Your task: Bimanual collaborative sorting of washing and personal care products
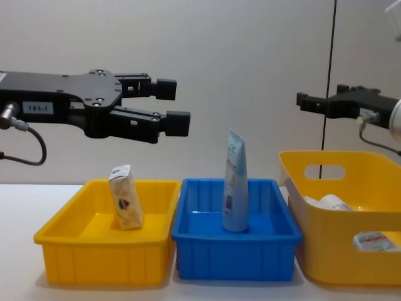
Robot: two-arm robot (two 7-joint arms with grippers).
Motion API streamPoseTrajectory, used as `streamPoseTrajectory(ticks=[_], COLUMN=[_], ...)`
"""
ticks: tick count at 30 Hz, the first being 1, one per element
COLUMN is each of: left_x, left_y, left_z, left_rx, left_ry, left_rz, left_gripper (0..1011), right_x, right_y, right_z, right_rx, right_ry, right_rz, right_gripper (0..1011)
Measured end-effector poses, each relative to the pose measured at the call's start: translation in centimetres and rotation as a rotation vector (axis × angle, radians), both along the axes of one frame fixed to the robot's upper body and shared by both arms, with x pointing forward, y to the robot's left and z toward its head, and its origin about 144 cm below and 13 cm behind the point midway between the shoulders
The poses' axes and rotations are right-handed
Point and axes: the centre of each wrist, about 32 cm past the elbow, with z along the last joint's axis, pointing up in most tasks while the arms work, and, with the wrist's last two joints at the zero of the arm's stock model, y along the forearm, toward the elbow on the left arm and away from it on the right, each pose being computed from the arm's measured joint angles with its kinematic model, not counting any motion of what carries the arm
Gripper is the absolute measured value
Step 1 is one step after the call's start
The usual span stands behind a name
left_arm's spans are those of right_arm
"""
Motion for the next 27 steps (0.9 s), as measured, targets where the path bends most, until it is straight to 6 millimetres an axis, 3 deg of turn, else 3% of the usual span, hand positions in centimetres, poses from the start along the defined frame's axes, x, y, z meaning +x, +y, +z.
streamPoseTrajectory(ticks=[27], left_x=[0.0], left_y=[0.0], left_z=[0.0], left_rx=[0.000], left_ry=[0.000], left_rz=[0.000], left_gripper=[1001], right_x=[-7.2], right_y=[-0.8], right_z=[1.7], right_rx=[0.005], right_ry=[0.034], right_rz=[0.366], right_gripper=[1002])
